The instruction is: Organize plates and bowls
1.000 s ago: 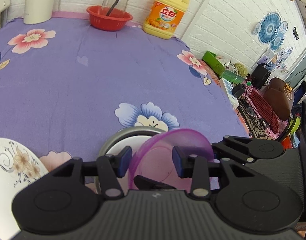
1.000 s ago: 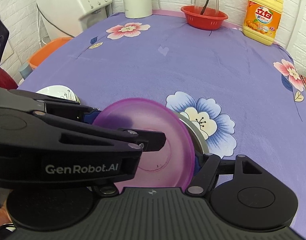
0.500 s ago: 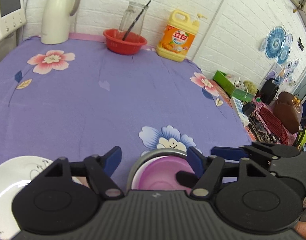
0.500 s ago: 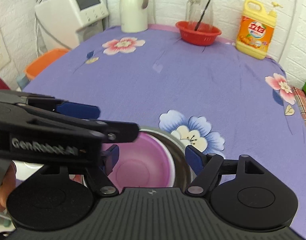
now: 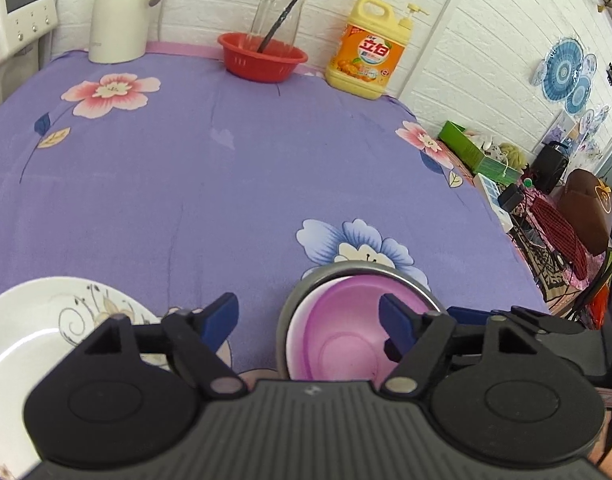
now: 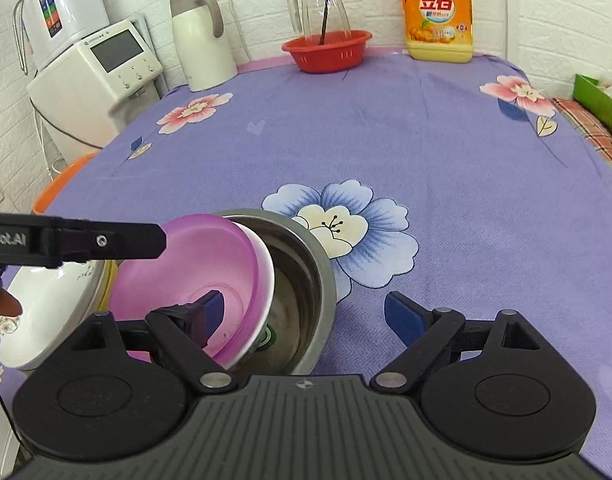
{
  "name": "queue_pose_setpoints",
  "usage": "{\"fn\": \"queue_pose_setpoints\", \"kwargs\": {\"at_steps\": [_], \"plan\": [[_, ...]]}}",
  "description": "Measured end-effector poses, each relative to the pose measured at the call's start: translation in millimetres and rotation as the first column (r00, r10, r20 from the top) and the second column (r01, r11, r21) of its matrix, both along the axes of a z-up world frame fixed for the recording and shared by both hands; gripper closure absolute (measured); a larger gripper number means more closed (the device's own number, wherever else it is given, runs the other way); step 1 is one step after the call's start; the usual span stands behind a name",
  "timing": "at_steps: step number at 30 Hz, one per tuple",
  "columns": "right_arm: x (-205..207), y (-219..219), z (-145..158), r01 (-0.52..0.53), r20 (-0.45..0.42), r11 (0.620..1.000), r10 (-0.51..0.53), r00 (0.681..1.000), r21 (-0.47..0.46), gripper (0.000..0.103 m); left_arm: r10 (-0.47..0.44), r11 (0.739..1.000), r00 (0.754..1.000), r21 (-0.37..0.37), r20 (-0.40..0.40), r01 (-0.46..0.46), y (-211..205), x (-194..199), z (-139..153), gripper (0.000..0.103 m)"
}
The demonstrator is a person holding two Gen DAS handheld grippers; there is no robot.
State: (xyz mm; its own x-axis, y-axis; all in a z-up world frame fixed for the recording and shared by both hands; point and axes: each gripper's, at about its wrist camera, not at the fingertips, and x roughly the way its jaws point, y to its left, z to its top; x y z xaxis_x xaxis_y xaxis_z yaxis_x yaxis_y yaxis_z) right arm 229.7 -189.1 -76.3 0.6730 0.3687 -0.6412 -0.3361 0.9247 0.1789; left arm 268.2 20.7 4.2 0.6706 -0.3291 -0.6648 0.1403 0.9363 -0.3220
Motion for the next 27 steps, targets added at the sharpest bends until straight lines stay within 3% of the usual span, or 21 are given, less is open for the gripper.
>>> {"fn": "queue_pose_setpoints", "kwargs": {"at_steps": [3,9,15,23,27], "plan": [[7,6,-1,0.007,0.014,0.996,-0.006,1.000,-0.087,0.000,-0.003,1.000,1.000,0.005,0.002,0.003,-1,2,-1,0.026],[8,-7,5,0.013,0.030,0.991,-0.009,1.000,-0.132,0.000,-0.017,1.000,1.000,0.004,-0.018,0.017,-2,10,-8,0.026],[5,-3,8,0.003,0.030,0.996,0.000,1.000,-0.095,0.000,-0.068,0.997,0.997,0.025,-0.033,0.069,-7,12,-15,0.026],[1,10,-2,-0.007,0.044,0.995,0.012,0.999,-0.104,0.000,-0.130,0.985,0.988,0.105,-0.079,0.138,-18,21,-33,0.026],[-1,9,-11,0.019,0.043,0.996,-0.015,0.999,-0.087,0.000,-0.140,0.974,0.988,0.169,-0.063,0.149,-25,23,-38,0.026]]}}
